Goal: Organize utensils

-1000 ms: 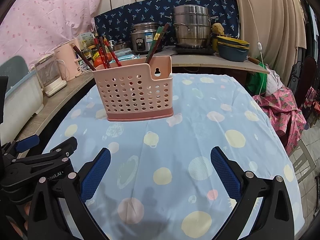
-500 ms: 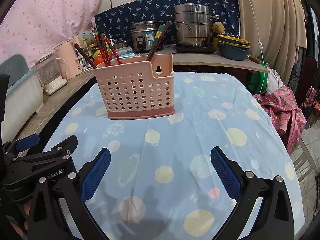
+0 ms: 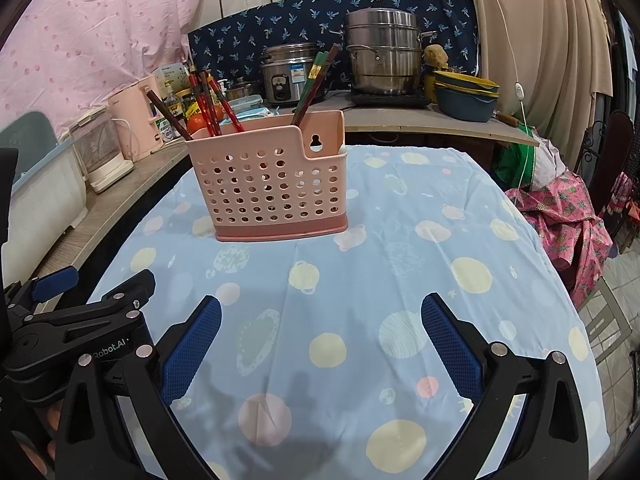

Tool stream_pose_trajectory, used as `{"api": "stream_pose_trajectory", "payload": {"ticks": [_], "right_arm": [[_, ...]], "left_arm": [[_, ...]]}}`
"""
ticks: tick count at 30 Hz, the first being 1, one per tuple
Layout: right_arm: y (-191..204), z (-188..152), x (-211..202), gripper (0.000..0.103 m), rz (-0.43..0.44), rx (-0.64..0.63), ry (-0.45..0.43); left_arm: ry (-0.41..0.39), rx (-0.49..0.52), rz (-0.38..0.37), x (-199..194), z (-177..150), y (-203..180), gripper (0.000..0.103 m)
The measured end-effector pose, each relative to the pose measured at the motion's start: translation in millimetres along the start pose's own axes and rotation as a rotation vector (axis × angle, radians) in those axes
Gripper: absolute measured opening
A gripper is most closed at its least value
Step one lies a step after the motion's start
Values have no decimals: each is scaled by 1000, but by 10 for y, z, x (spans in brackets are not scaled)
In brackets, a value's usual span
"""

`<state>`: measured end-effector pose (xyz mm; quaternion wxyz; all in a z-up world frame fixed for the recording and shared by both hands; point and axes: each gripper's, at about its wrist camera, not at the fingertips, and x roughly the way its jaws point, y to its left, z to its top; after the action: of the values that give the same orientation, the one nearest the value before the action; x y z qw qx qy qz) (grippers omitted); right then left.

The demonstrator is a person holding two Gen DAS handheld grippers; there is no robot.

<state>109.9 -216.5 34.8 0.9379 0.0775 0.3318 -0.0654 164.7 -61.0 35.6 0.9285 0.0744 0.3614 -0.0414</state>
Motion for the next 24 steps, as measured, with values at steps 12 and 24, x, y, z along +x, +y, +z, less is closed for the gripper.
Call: {"api": "stream_pose_trajectory", "payload": {"ticks": [12, 24], "right_arm": [[-20, 8, -5, 97, 0, 5, 0], [-30, 23, -12, 97, -3, 2, -4]], "left_arm": [[-3, 7, 1, -16, 36, -31, 94], [4, 5, 0, -8, 46, -47, 94]]}}
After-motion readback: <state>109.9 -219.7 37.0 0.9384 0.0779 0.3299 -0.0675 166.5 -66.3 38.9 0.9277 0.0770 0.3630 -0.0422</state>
